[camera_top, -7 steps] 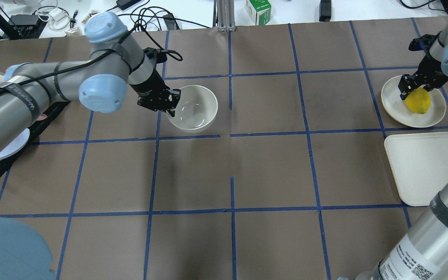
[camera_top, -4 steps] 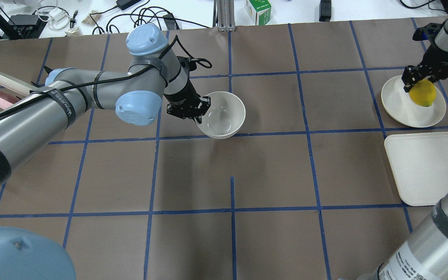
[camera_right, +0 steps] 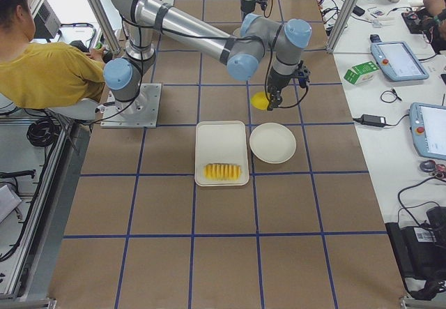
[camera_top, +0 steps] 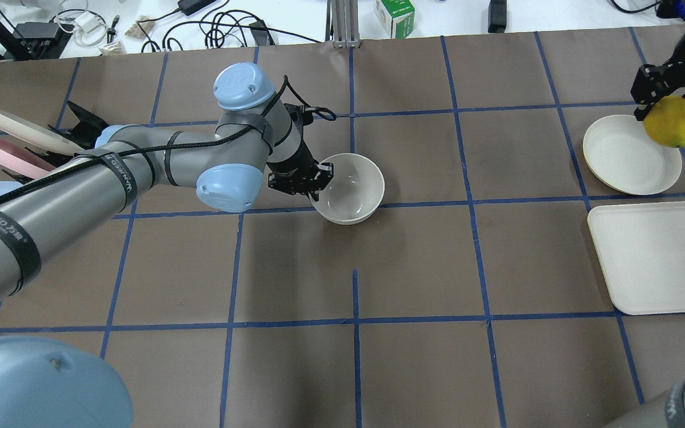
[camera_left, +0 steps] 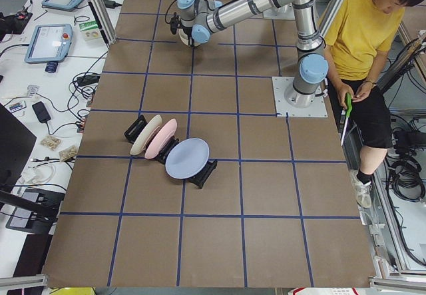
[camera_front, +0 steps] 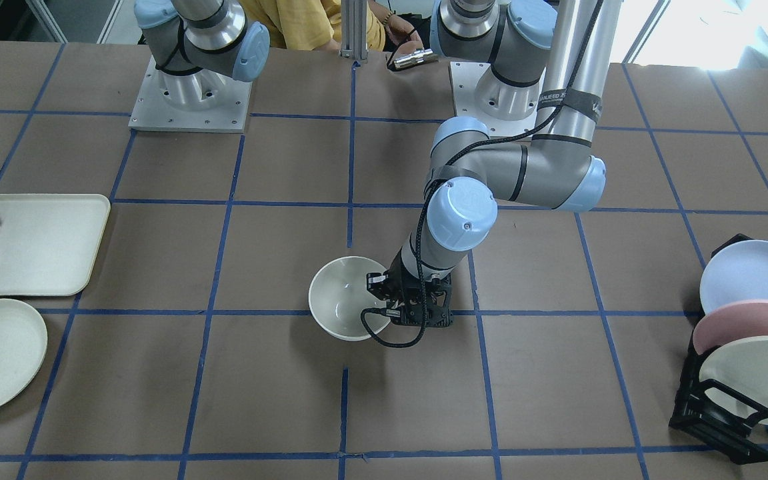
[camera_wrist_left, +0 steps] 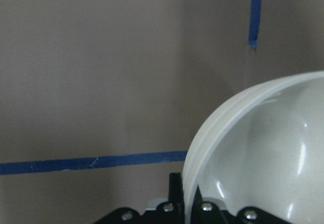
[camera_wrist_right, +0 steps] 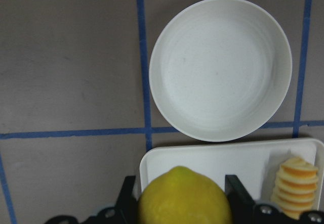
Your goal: Place bowl and put lemon in it
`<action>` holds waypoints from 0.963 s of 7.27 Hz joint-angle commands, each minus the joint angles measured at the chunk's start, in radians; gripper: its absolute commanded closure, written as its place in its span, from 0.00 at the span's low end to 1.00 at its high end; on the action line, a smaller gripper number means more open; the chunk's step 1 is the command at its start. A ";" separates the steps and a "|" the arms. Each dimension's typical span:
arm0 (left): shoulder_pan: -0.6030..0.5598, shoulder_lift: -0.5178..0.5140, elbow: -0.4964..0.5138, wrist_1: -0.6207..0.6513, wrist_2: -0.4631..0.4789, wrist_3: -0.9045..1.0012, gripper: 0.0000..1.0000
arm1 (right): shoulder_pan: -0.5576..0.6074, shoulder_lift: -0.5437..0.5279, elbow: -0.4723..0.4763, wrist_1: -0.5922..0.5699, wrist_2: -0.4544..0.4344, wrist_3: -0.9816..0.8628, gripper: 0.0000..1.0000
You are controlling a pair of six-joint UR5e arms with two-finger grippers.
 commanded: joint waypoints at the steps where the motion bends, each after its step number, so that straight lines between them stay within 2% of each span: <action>1: 0.002 0.023 0.014 0.014 0.005 0.001 0.06 | 0.174 -0.059 -0.002 0.044 0.003 0.165 1.00; 2: 0.021 0.045 0.037 -0.002 0.008 0.015 0.02 | 0.246 -0.053 0.000 0.043 0.029 0.297 1.00; 3: 0.066 0.083 0.099 -0.104 0.049 0.056 0.01 | 0.326 -0.053 0.003 0.035 0.068 0.402 1.00; 4: 0.117 0.134 0.177 -0.289 0.099 0.216 0.00 | 0.387 -0.047 0.007 0.031 0.066 0.494 1.00; 6: 0.201 0.230 0.311 -0.581 0.107 0.350 0.00 | 0.489 -0.010 0.006 -0.049 0.068 0.551 1.00; 7: 0.196 0.287 0.305 -0.633 0.165 0.396 0.00 | 0.558 0.017 0.006 -0.095 0.066 0.641 1.00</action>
